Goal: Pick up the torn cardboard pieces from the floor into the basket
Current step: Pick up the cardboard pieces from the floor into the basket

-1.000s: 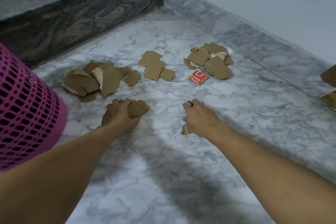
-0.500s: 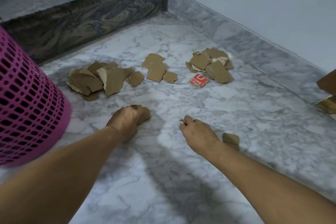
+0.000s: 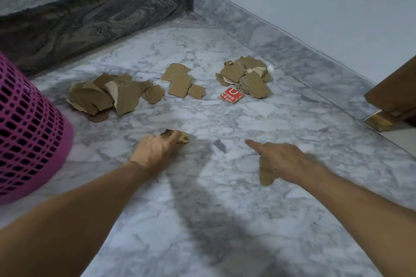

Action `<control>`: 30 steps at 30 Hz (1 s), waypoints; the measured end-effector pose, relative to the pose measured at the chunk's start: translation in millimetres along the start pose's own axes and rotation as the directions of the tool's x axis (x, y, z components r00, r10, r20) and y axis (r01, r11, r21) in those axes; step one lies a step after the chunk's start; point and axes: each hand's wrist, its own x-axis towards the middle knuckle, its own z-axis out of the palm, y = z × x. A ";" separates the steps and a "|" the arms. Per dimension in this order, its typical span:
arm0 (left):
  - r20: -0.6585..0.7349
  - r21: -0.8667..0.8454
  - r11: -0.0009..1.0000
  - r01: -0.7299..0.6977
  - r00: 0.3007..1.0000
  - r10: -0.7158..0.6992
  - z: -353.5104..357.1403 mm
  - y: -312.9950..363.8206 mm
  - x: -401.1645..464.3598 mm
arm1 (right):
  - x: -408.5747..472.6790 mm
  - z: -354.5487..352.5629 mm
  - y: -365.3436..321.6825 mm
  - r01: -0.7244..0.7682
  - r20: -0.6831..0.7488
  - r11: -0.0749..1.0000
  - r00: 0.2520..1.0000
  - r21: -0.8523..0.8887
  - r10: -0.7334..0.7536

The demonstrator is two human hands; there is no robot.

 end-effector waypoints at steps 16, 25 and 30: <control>0.359 -0.367 0.796 0.482 0.862 -0.356 3.5 2.8 9.4 | -17.6 3.7 -15.0 -0.255 0.191 0.831 0.964 0.495 0.182; 0.479 -0.294 0.737 0.609 0.761 -0.438 6.1 1.6 20.4 | -6.4 15.6 -28.5 -0.470 0.195 0.789 0.882 0.394 0.428; 0.534 -0.305 0.640 0.705 0.683 -0.498 5.2 -1.0 23.5 | -9.1 15.3 -37.8 -0.555 0.259 0.746 0.832 0.368 0.491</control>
